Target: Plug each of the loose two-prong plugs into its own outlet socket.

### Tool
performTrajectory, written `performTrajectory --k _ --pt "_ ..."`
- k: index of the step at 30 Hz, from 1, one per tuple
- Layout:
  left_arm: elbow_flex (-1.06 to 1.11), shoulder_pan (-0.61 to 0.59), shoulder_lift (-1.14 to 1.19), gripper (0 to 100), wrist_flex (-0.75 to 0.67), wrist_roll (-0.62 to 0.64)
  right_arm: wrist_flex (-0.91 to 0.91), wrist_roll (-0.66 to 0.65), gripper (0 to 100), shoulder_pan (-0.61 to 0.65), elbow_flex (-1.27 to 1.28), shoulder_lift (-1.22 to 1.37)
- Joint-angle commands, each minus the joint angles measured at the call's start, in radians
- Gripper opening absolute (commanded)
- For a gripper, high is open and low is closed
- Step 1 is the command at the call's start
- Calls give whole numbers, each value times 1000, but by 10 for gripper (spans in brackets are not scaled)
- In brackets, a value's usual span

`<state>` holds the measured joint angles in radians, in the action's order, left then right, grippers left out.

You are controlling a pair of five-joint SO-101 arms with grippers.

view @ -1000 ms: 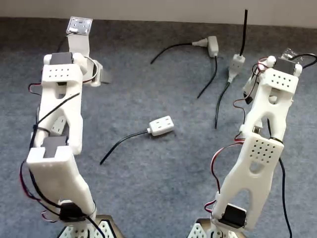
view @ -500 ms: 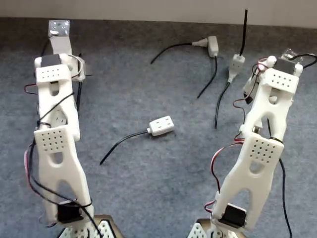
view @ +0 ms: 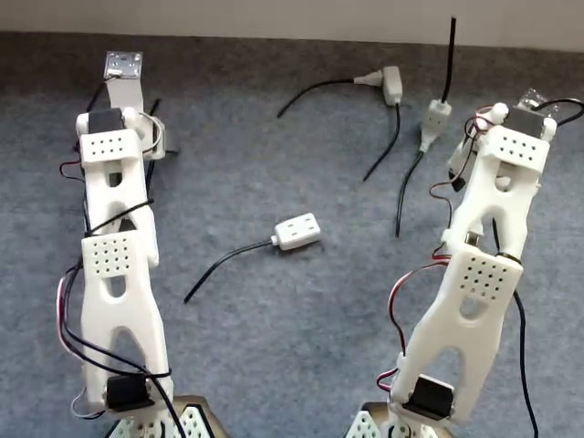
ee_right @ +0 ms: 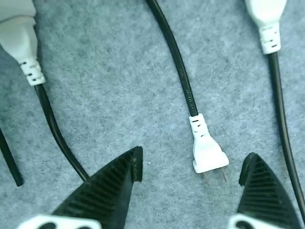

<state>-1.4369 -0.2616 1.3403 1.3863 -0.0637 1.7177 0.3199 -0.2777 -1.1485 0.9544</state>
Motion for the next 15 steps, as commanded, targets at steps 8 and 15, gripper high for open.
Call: performTrajectory --k 8,15 --pt "-113 84 -2 68 235 -23 1 3 322 8 -2 -12" --pt "-111 54 -10 14 384 -161 1 3 322 8 -2 -12"
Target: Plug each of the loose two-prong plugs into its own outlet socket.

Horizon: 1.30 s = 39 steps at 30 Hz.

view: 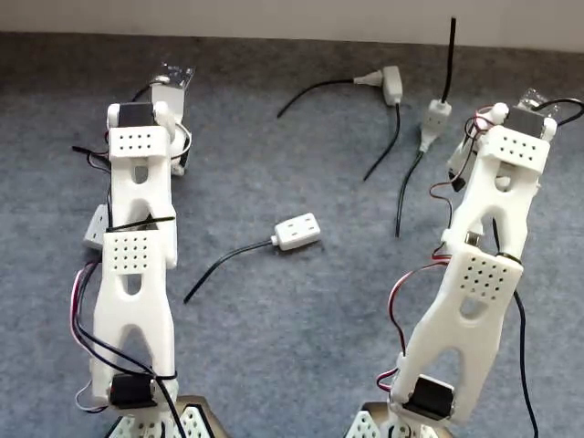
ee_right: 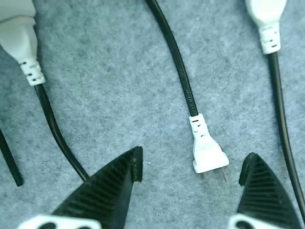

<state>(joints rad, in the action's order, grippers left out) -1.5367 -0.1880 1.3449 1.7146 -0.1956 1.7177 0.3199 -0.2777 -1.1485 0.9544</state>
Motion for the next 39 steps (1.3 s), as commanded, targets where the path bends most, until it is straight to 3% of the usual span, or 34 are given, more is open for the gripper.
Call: performTrajectory --k 1,10,16,18,25,31,36,39 --pt "-10 -38 -12 13 57 -34 1 3 322 8 -2 -12" --pt "71 -182 -7 34 57 -390 1 3 322 10 -2 -12" --pt "64 -303 -8 244 54 -486 -1 3 322 10 -2 -10" --pt "64 -321 -12 263 54 -503 -1 3 322 10 -2 -10" --pt "2 -277 -8 266 54 -494 -7 3 322 12 -15 77" --pt "-136 -182 -18 267 52 -287 -5 3 322 28 -15 79" --pt "-127 -125 -84 267 52 -270 -5 3 322 31 -15 79" --pt "-127 -76 -85 267 46 -196 -7 3 322 31 -15 79"
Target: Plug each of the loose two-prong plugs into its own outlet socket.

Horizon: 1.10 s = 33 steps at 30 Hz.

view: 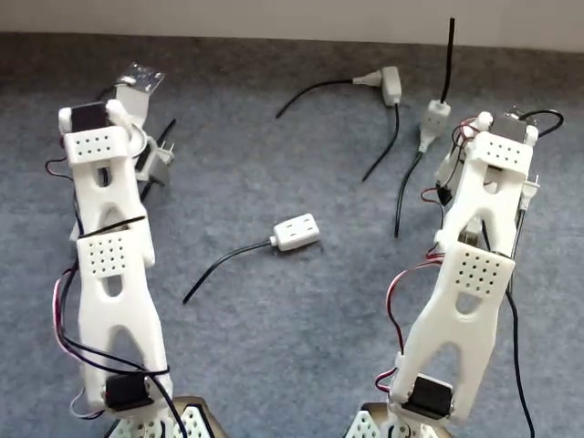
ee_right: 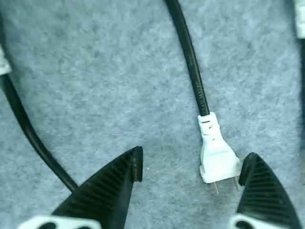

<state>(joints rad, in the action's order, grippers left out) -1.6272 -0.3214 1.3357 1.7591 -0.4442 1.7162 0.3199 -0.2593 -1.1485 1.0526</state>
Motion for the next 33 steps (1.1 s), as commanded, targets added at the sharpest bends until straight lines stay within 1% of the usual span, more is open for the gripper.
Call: performTrajectory --k 1,5,9,14,26,30,33 --pt "-31 77 -74 267 -14 72 -5 3 322 13 -15 -19" --pt "-5 117 -53 267 -61 107 -5 3 322 13 -15 -19" --pt "-1 125 -1 267 -121 110 -5 3 322 13 -15 -19" --pt "-4 119 71 264 -133 107 -5 3 322 13 -15 -19" --pt "2 30 68 266 -135 103 -5 3 322 13 -15 -19" --pt "-5 10 108 264 -135 103 -4 3 322 13 -15 -19" --pt "-5 -10 139 263 -169 103 -4 3 322 13 -15 -19"
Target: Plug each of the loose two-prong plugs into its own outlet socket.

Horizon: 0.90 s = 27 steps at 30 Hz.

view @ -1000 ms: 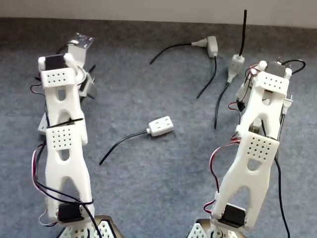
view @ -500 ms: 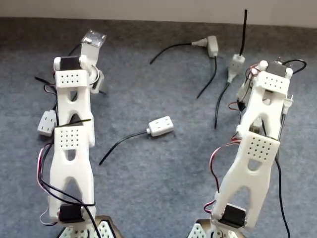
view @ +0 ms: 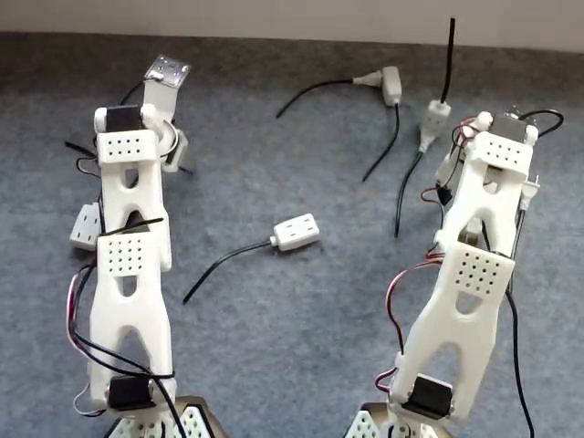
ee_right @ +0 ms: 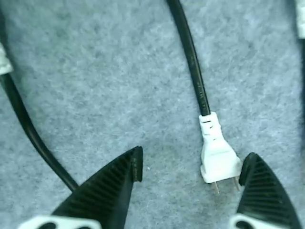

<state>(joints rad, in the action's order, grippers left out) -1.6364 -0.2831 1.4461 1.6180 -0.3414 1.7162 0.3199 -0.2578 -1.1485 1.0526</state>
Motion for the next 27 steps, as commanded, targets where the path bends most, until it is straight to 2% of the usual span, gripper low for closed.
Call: performTrajectory --k 1,9,15,17,23,27 --pt "4 -56 35 263 -41 0 -4 3 322 12 -15 -19" --pt "4 -67 64 251 -51 0 -5 3 322 12 -15 -19" --pt "12 -33 64 43 -49 0 -5 3 322 10 -15 -19" --pt "12 -31 65 6 -49 0 -5 3 322 10 -15 -19" --pt "12 -28 65 5 -48 0 -7 3 322 10 -15 -18" --pt "2 12 56 5 32 0 -7 3 322 10 -15 -16"
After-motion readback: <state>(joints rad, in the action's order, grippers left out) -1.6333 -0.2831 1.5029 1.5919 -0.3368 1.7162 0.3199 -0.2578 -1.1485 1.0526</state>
